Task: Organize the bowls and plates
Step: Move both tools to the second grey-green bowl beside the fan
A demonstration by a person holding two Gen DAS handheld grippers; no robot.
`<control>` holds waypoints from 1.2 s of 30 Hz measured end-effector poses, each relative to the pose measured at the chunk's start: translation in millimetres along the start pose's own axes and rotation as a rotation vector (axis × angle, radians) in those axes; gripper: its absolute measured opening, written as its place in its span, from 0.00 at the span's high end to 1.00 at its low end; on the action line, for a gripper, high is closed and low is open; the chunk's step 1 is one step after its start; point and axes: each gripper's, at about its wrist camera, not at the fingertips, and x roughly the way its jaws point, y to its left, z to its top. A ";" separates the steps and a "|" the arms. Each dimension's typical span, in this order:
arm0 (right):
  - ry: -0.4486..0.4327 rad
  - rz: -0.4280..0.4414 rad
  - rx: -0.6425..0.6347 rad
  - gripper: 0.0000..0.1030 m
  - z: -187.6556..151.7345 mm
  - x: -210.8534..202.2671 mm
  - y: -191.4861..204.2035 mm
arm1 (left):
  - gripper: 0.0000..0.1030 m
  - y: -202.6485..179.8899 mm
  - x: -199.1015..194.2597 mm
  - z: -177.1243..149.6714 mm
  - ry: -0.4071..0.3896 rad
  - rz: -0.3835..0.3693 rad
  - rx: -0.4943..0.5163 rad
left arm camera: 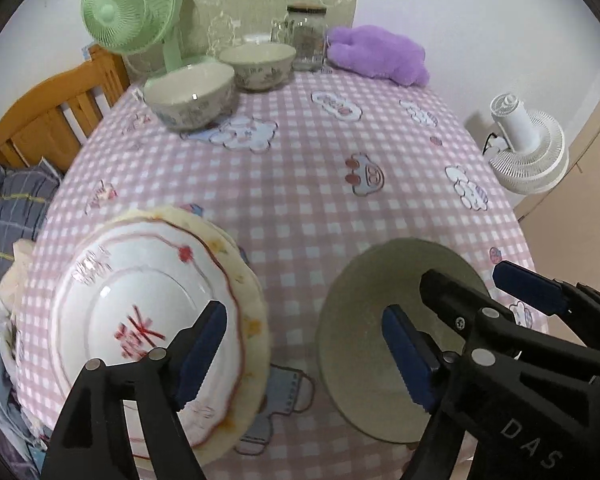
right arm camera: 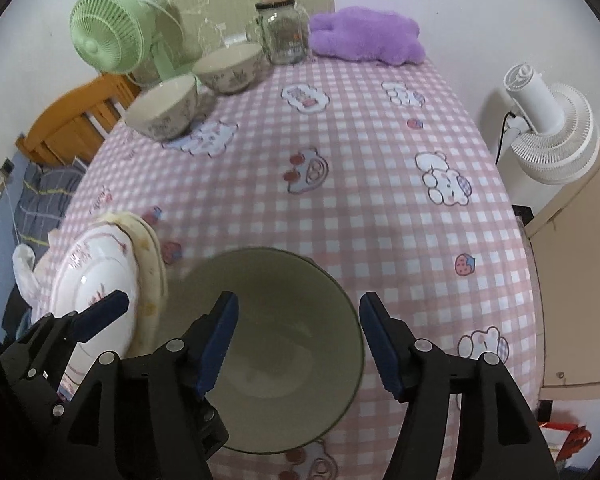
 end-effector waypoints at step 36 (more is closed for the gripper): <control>-0.175 -0.016 -0.045 0.25 87.5 -8.1 145.6 | 0.19 141.9 -27.7 85.9 -0.162 0.093 -0.030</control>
